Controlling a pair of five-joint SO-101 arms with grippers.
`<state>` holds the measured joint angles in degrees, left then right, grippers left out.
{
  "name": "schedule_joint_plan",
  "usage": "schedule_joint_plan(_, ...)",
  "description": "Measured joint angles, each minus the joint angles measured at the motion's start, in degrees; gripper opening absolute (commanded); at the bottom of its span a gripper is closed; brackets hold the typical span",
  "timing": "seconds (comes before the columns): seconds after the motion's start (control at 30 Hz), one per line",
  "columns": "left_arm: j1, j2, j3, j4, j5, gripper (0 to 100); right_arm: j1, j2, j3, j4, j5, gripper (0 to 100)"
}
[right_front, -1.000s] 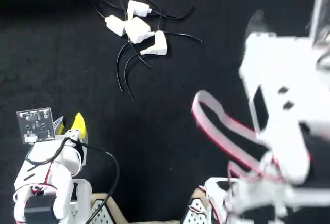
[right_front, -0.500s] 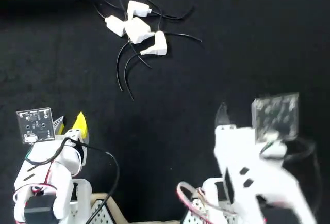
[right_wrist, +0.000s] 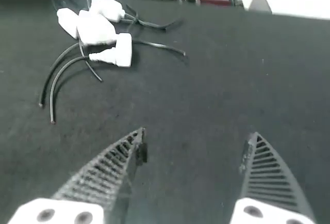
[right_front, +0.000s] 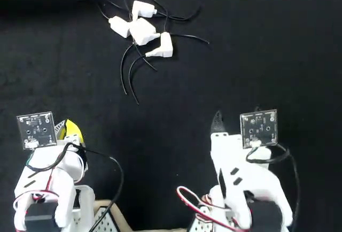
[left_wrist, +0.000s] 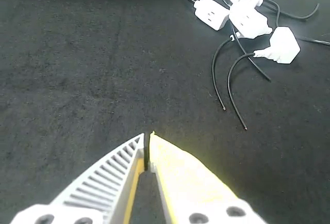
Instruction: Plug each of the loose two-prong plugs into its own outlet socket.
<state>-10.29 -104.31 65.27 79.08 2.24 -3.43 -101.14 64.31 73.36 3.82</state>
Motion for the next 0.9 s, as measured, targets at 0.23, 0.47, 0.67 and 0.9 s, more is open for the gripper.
schedule_joint_plan(0.23,0.0,0.0,4.7,0.4,0.0,3,0.1,-2.5,24.3,-17.1,0.0,29.6)
schedule_joint_plan(0.47,0.0,0.1,14.1,-2.5,0.0,3,0.0,-2.5,32.2,-21.8,-6.1,10.7)
schedule_joint_plan(0.67,0.0,0.1,23.3,-5.4,0.0,3,0.1,-2.5,32.3,-19.4,-10.3,3.0)
schedule_joint_plan(0.9,0.0,0.2,29.7,-5.4,0.0,3,0.1,-2.5,32.3,-8.1,-4.8,1.1)
